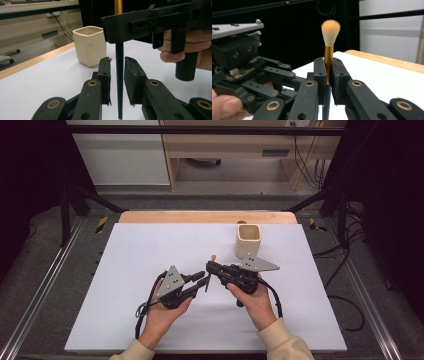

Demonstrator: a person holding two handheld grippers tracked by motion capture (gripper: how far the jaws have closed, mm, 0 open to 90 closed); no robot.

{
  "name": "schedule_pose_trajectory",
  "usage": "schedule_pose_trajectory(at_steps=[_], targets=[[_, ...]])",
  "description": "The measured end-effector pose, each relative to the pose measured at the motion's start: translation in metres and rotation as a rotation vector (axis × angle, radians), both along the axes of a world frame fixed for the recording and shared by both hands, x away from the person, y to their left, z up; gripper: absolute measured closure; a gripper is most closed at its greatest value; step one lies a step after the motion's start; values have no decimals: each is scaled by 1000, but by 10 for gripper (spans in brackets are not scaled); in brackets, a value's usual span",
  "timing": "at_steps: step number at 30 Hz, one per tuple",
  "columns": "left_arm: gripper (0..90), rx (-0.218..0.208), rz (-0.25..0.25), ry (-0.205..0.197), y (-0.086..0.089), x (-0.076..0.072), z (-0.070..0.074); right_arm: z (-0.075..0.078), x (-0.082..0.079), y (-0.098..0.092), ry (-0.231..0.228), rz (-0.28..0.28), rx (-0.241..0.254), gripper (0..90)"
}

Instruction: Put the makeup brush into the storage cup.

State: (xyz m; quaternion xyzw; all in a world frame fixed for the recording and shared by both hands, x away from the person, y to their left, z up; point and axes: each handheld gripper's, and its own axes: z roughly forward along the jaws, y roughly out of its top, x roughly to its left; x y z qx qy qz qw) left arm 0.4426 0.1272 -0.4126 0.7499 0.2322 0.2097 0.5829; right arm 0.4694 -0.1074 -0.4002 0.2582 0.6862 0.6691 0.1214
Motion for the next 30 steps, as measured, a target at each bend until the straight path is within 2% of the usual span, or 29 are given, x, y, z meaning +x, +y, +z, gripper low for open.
schedule_pose_trajectory(at_steps=[6,13,16,23,27,30], targets=[[712,-1,21,11,13,4,0,-2,4,-11,-31,-68,-65,838],[614,4,59,19,30,7,-1,-2,7,-21,-54,-114,-98,838],[513,-6,74,32,36,9,-3,-3,8,-24,-67,-133,-113,838],[271,-37,102,31,52,13,-5,-2,11,-36,-94,-184,-130,838],[167,-20,115,49,66,17,-8,-1,13,-44,-109,-206,-131,838],[114,-23,146,56,78,18,-13,0,14,-49,-114,-224,-136,838]])
